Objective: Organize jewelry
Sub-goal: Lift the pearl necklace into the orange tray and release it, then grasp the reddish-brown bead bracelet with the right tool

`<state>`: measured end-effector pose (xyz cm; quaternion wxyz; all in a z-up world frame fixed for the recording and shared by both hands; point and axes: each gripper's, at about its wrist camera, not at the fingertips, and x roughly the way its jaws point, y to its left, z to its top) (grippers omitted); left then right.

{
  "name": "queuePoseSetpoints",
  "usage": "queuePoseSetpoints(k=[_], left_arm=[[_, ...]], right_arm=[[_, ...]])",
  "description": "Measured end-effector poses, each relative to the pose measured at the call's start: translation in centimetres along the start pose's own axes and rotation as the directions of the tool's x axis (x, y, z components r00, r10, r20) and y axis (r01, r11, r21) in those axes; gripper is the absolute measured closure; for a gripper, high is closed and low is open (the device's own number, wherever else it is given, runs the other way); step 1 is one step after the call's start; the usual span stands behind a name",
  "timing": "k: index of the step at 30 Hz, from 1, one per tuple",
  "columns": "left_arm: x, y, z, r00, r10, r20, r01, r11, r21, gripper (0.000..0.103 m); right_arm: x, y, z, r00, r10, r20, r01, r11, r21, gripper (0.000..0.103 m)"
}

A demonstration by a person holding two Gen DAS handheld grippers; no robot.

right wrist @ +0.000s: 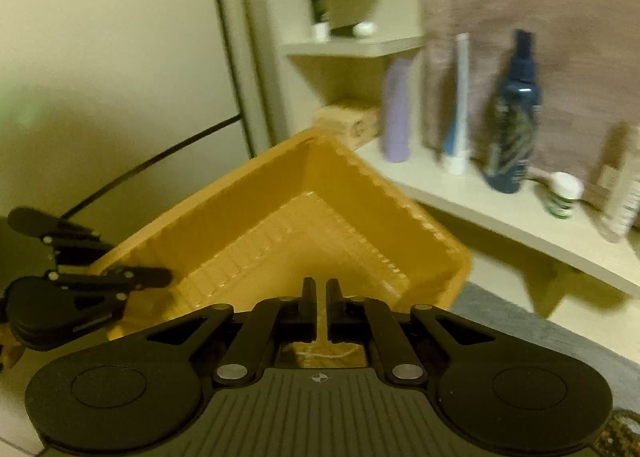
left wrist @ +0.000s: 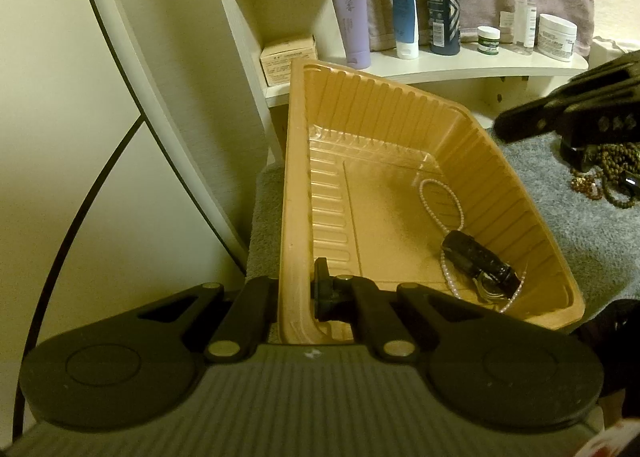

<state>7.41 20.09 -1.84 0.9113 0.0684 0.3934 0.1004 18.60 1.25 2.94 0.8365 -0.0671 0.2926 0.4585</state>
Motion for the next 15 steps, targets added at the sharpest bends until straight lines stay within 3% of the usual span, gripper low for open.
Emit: queuePoseSetpoints(k=[7,15], left_arm=[[0.0,0.0,0.0,1.0,0.004,-0.001,-0.004,1.0,0.003,0.1],[0.0,-0.1,0.0,1.0,0.008,-0.001,-0.008,1.0,0.005,0.101]], right_arm=[[-3.5,-2.9,-3.3,0.991,-0.124,0.05,0.118,0.987,0.106,0.075],[-5.3,-5.0,-9.0,0.955,-0.29,0.055,0.279,0.947,0.158,0.072]])
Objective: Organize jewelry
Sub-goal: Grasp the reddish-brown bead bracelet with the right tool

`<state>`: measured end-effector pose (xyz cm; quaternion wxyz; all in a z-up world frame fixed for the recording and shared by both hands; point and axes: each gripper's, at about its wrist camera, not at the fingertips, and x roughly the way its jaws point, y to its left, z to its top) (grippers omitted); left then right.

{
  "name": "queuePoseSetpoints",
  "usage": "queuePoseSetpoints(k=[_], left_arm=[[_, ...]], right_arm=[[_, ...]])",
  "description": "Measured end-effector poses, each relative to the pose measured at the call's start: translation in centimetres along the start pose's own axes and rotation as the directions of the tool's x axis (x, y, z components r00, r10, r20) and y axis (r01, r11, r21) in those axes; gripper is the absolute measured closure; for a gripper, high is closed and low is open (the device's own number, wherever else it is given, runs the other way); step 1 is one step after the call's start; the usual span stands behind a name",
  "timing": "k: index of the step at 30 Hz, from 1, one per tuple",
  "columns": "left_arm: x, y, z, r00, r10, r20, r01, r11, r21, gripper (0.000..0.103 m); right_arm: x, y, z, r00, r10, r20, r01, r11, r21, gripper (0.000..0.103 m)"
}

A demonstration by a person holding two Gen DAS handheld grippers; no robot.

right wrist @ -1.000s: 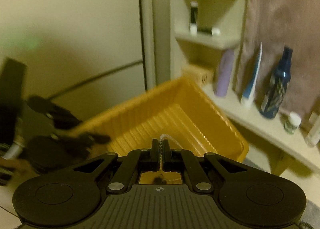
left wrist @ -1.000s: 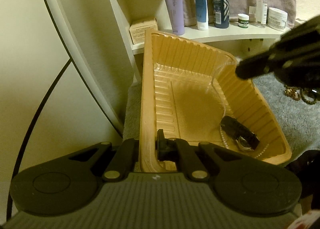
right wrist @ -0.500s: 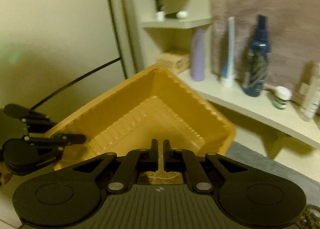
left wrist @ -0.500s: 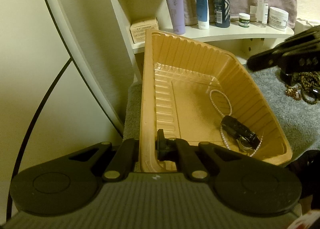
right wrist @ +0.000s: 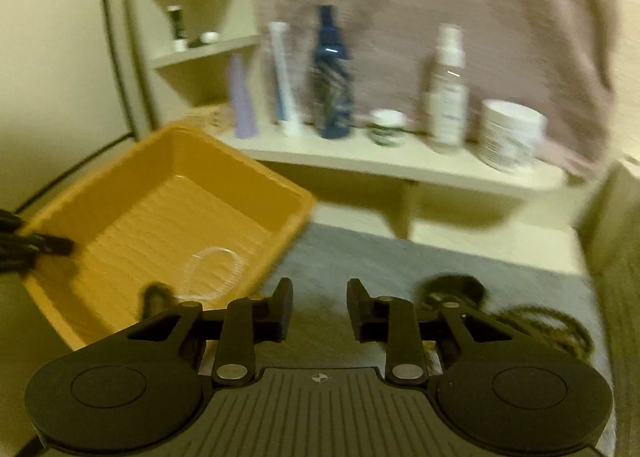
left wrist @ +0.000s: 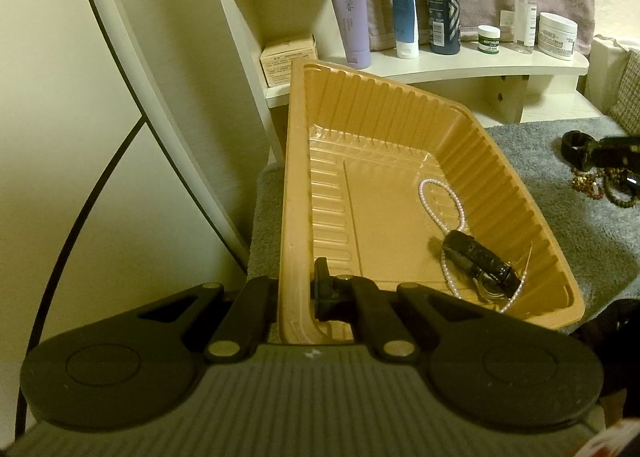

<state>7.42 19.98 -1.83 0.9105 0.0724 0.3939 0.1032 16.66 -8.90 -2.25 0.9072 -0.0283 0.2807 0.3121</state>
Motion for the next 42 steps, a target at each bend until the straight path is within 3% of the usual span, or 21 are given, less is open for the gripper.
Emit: queuePoseSetpoints(k=[5,10,29,33,36,39,40,42], left_arm=[[0.0,0.0,0.0,1.0,-0.001,0.0,0.001,1.0,0.002,0.101],[0.0,0.0,0.0,1.0,-0.002,-0.001,0.002,1.0,0.006,0.101],[0.1,0.0,0.0,1.0,0.004,-0.011,-0.004,1.0,0.002,0.1],[0.1,0.0,0.0,1.0,0.003,-0.011,-0.003,1.0,0.002,0.1],[0.1,0.0,0.0,1.0,0.004,-0.011,-0.004,1.0,0.002,0.1],[0.1,0.0,0.1,1.0,0.004,-0.011,-0.004,1.0,0.003,0.1],[0.1,0.0,0.1,1.0,0.004,-0.011,-0.004,1.0,0.002,0.1],[0.1,0.0,0.1,1.0,0.004,-0.011,-0.004,1.0,0.002,0.1]], right_arm=[[0.2,-1.7,-3.0,0.994,-0.096,-0.051,0.097,0.995,0.022,0.071],[0.3,-3.3,-4.9,0.993,-0.098,-0.065,0.104,0.99,0.09,0.071],[4.9,-2.1,-4.4,0.987,-0.132,-0.091,0.127,0.99,-0.06,0.073],[5.2,-1.9,-4.4,0.985,-0.145,-0.095,0.136,0.986,-0.091,0.08],[5.0,-1.6,-4.5,0.982,-0.161,-0.097,0.151,0.983,-0.109,0.091],[4.6,-1.6,-4.7,0.981,-0.165,-0.097,0.154,0.982,-0.111,0.093],[4.4,-1.5,-4.8,0.981,-0.169,-0.095,0.158,0.981,-0.113,0.1],[4.1,-1.6,-4.8,0.981,-0.169,-0.091,0.159,0.981,-0.107,0.1]])
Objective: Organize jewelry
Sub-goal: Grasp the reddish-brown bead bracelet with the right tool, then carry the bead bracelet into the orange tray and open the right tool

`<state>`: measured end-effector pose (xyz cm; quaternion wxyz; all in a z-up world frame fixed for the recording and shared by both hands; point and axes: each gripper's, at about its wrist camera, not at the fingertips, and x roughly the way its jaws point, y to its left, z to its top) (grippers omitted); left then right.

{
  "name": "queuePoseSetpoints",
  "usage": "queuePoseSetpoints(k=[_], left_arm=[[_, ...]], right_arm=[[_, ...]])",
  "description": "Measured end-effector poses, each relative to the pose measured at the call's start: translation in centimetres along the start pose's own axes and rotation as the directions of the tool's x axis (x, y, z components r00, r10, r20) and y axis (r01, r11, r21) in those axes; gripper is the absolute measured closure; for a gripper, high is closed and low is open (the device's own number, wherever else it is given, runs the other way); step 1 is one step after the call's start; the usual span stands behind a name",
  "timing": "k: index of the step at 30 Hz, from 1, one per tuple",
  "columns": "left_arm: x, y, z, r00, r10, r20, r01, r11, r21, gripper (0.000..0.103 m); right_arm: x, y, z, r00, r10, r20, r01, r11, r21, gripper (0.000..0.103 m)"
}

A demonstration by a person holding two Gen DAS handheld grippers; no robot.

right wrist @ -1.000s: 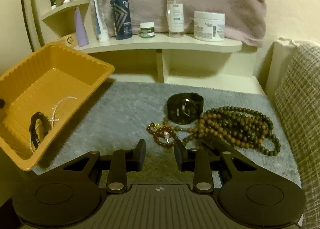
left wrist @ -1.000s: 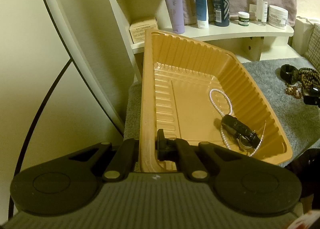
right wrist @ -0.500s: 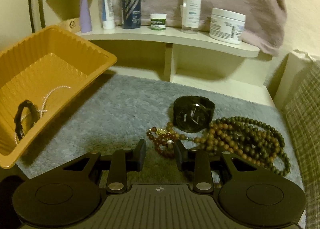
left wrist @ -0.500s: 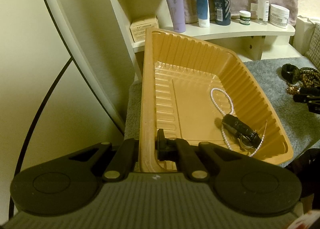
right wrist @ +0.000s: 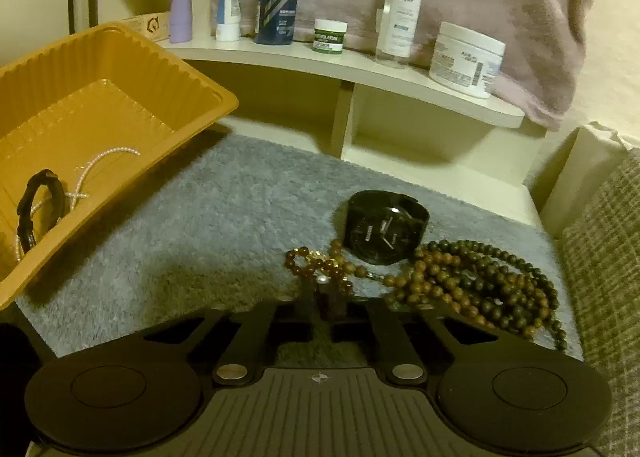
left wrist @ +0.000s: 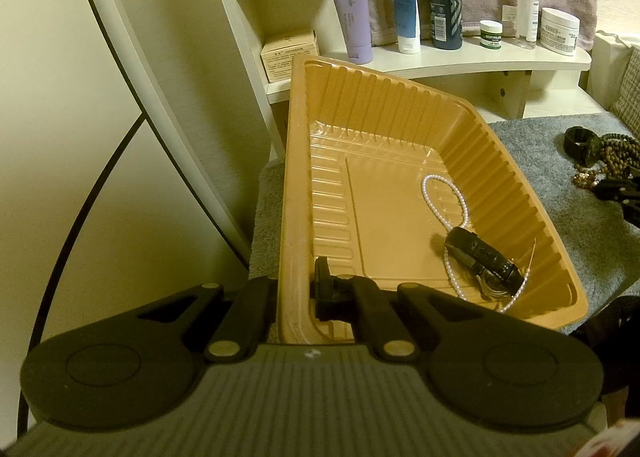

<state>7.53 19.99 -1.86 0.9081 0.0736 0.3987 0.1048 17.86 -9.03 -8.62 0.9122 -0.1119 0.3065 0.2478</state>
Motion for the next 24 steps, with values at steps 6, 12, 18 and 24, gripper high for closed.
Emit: queuePoseSetpoints(k=[6,12,18,24], left_arm=[[0.0,0.0,-0.1,1.0,0.0,0.002,0.0,1.0,0.001,0.1],[-0.1,-0.1,-0.1,1.0,0.001,0.002,-0.001,1.0,0.002,0.1],[-0.2,-0.1,-0.1,1.0,0.0,0.003,0.0,1.0,0.002,0.1],[-0.2,-0.1,-0.1,1.0,0.0,0.003,0.0,1.0,0.004,0.1]], right_arm=[[-0.9,-0.2,-0.1,1.0,0.012,0.014,-0.012,1.0,0.026,0.1],[-1.7,-0.3,0.0,0.999,0.012,0.032,-0.013,1.0,0.019,0.101],[-1.9,-0.5,-0.1,0.999,0.018,0.038,-0.02,0.999,0.032,0.101],[-3.0,-0.8,0.9,0.996,0.027,0.085,-0.032,0.998,0.05,0.103]])
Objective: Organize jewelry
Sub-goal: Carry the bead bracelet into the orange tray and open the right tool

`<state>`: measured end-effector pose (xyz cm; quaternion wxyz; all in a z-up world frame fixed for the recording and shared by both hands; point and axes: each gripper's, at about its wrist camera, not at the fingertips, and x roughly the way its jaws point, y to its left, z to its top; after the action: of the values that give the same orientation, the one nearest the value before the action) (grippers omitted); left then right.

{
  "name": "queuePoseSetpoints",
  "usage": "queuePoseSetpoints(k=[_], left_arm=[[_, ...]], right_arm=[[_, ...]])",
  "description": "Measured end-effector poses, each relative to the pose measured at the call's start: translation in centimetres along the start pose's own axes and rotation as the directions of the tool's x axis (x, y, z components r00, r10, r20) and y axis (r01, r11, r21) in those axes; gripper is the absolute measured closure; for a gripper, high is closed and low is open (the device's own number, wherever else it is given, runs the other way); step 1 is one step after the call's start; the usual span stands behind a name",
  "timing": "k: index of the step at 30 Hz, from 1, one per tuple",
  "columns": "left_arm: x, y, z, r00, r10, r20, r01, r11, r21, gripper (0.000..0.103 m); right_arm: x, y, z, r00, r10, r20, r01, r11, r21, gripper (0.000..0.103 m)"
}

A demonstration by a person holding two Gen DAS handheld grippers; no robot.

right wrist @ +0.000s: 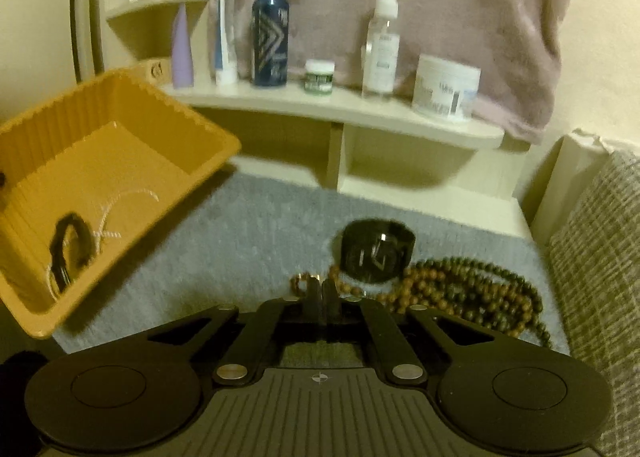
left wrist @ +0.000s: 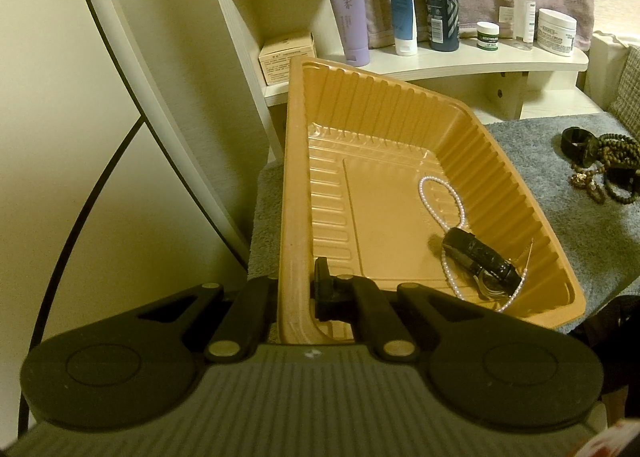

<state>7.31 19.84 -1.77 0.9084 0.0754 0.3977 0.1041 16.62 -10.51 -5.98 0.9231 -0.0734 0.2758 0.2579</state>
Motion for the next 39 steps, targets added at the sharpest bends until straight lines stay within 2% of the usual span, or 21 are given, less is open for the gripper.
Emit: queuePoseSetpoints(k=[3,10,14,18,22,25,30,39], left_arm=[[-0.1,0.0,0.0,1.0,0.0,0.0,0.0,1.0,0.001,0.1],[-0.1,0.0,0.1,1.0,0.0,0.001,0.0,1.0,0.001,0.101],[-0.1,0.0,0.1,1.0,0.0,0.0,0.0,1.0,0.001,0.1],[-0.1,0.0,0.1,1.0,0.0,0.0,0.0,1.0,0.001,0.1],[0.0,0.0,0.1,1.0,0.001,-0.001,-0.001,1.0,0.001,0.1],[0.0,0.1,0.1,1.0,0.0,-0.001,0.0,1.0,0.001,0.1],[0.0,0.1,0.1,1.0,0.0,-0.001,0.0,1.0,0.004,0.1],[-0.1,0.0,0.1,1.0,0.0,0.003,0.0,1.0,0.002,0.101]], right_arm=[[-0.1,-0.2,0.5,1.0,0.001,0.006,-0.001,1.0,-0.014,0.103],[1.4,0.8,-1.0,0.997,0.04,-0.067,-0.047,0.993,-0.107,0.101],[2.6,0.9,-1.8,0.995,0.037,-0.094,-0.046,0.994,-0.099,0.1],[3.5,0.8,-1.8,0.995,0.033,-0.09,-0.042,0.994,-0.101,0.094],[3.8,0.4,-1.6,0.994,0.044,-0.097,-0.052,0.996,-0.077,0.094],[3.6,0.2,-1.2,0.993,0.05,-0.109,-0.056,0.997,-0.048,0.098],[1.2,-0.3,-0.4,0.998,0.047,-0.046,-0.048,0.998,-0.026,0.099],[-3.3,-1.0,4.4,0.995,0.054,0.088,-0.051,0.998,-0.036,0.099]])
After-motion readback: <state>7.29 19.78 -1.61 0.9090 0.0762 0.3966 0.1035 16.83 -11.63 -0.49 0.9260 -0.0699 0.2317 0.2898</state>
